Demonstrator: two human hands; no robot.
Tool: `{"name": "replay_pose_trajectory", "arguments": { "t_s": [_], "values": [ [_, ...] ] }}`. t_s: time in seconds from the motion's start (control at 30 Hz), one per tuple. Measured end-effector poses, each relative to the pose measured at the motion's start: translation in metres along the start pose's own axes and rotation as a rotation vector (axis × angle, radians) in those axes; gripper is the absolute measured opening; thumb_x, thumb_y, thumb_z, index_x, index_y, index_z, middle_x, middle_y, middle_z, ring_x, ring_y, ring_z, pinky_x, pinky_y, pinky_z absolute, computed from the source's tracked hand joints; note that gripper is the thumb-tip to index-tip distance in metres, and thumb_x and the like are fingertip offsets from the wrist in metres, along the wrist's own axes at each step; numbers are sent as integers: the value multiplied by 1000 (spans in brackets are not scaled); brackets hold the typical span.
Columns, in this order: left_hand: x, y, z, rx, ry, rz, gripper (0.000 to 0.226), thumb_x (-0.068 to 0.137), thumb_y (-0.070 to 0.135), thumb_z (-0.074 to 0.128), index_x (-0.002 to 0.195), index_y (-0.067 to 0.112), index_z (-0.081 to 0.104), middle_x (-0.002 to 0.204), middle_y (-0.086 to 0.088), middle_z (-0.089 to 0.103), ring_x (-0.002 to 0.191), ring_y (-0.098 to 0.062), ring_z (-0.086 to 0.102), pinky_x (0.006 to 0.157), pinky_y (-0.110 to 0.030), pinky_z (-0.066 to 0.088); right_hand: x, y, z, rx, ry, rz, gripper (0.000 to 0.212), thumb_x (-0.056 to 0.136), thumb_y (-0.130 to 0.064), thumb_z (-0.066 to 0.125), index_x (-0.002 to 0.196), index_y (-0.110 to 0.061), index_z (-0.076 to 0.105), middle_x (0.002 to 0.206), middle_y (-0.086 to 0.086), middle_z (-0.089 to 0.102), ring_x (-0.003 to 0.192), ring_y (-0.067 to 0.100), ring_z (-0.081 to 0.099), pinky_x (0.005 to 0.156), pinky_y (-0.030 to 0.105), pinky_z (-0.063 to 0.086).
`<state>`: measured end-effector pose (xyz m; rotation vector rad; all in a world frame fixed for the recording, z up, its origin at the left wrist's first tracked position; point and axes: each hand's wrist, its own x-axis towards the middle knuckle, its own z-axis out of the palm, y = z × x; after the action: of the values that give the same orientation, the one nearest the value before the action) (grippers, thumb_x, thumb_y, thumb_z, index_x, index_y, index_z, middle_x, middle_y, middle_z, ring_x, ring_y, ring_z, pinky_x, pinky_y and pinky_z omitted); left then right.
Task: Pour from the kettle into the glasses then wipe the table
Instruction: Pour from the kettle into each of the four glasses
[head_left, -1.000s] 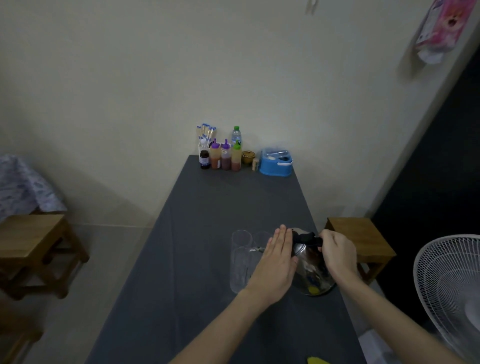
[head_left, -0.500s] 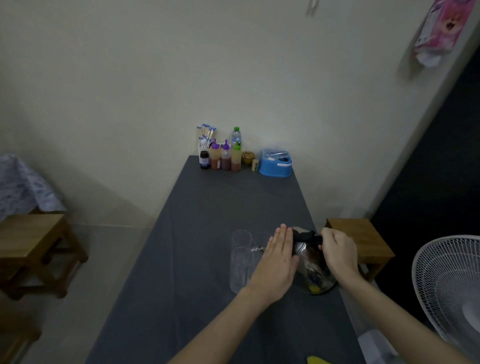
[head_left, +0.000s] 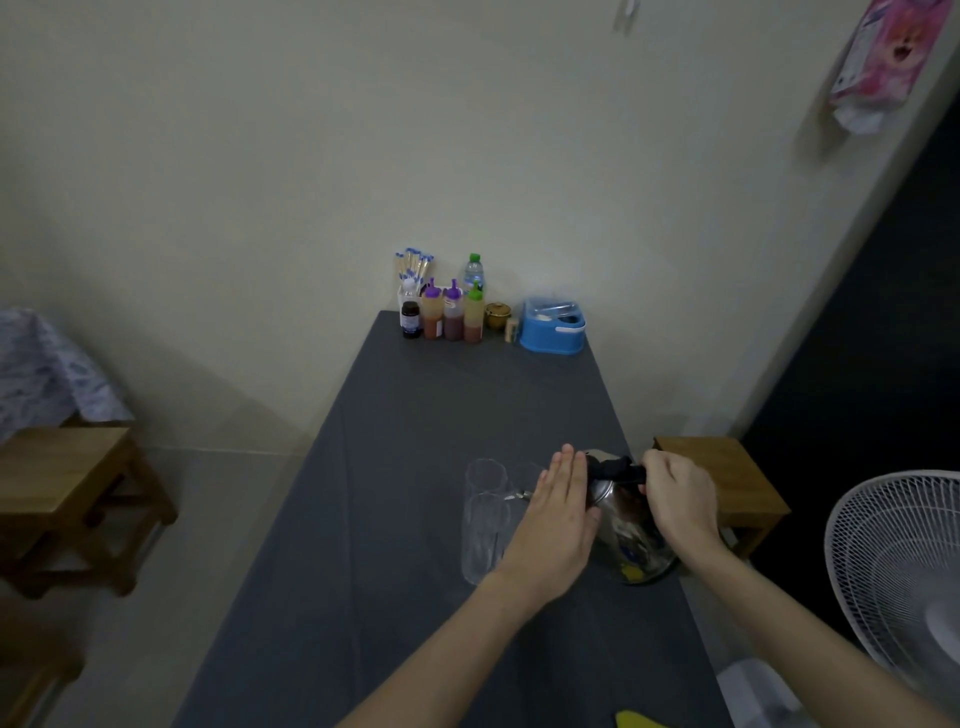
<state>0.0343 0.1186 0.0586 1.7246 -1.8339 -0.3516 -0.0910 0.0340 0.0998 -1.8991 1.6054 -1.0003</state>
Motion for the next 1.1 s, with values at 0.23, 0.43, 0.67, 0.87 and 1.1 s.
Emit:
{"name": "replay_pose_trajectory", "arguments": {
  "t_s": [0.23, 0.43, 0.67, 0.87, 1.1],
  "values": [
    [2, -1, 2, 18, -2, -1, 67, 98, 46, 12, 149, 7, -7, 158, -7, -12, 146, -16, -12, 118, -28, -7, 1, 0, 0, 1, 1, -14, 42, 93, -19, 43, 53, -13, 54, 51, 0, 54, 54, 21, 53, 60, 39, 44],
    [3, -1, 2, 18, 5, 5, 69, 96, 44, 15, 149, 6, -6, 158, -8, -11, 146, -17, -11, 119, -30, -4, 3, 2, -1, -12, 13, -28, 42, 91, -21, 43, 53, -10, 56, 55, 5, 59, 60, 27, 57, 63, 40, 44],
    [3, 0, 2, -9, 24, 3, 87, 79, 57, -8, 149, 6, -6, 159, -9, -10, 146, -16, -11, 116, -25, -9, 4, 2, -1, -29, 20, -46, 41, 91, -19, 43, 54, -7, 56, 57, 8, 60, 60, 27, 56, 62, 39, 42],
    [4, 0, 3, 6, 23, 2, 87, 79, 57, -9, 149, 6, -6, 159, -9, -9, 146, -17, -11, 116, -26, -9, 2, 4, -1, -21, 23, -35, 41, 91, -20, 43, 55, -7, 56, 54, 6, 58, 58, 26, 56, 61, 40, 45],
    [4, 0, 4, 24, 28, 5, 79, 88, 56, -2, 149, 6, -5, 159, -10, -8, 146, -16, -10, 116, -27, -9, 1, 3, -2, -25, 23, -48, 40, 91, -20, 43, 58, -2, 57, 56, 9, 58, 58, 26, 56, 60, 39, 43]
  ]
}}
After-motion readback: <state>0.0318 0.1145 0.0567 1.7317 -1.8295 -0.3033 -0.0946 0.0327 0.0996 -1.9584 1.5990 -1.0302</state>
